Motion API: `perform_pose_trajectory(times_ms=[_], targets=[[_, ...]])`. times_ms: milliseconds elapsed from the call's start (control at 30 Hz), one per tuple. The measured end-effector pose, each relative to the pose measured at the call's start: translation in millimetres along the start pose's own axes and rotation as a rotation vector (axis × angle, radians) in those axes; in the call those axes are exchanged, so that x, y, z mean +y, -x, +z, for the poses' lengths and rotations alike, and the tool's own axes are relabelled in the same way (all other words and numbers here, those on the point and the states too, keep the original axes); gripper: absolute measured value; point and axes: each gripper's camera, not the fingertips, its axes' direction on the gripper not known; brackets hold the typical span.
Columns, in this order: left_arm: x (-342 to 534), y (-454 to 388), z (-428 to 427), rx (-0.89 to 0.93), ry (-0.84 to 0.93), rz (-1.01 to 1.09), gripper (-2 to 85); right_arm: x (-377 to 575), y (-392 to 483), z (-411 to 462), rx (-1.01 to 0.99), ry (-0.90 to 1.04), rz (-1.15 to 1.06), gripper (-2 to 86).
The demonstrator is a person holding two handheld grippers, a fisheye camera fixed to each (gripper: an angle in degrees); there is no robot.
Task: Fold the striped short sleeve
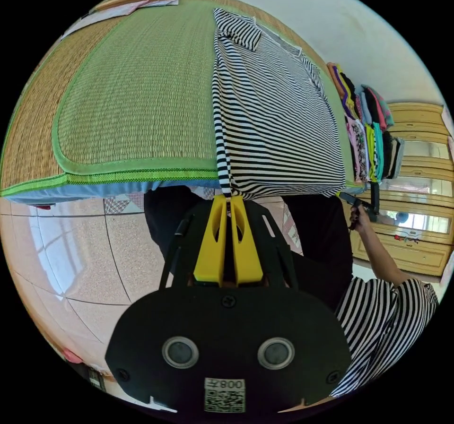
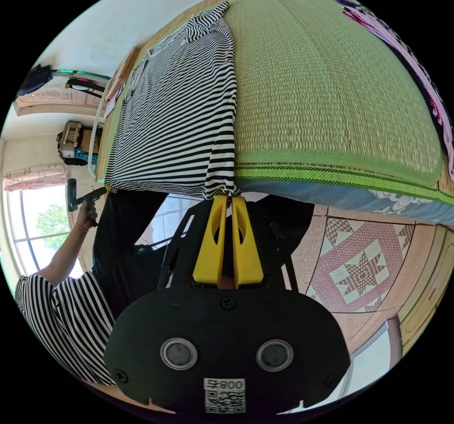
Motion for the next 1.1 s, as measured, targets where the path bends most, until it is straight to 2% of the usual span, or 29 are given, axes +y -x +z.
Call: perform_pose_trajectory(times_ms=[133, 433, 1100], targets=[[22, 17, -27, 0.101, -0.078, -0.013, 1.0, 5, -6, -3, -0.022, -0.011, 0.003, 2.8], [39, 53, -46, 0.137, -0.127, -0.096, 0.8, 12, -15, -6, -0.049, -0.036, 0.010, 7.2], [49, 63, -30, 0.105, -0.094, -0.165, 0.7, -38, -16, 15, -0.046, 0.012, -0.094, 8.2]])
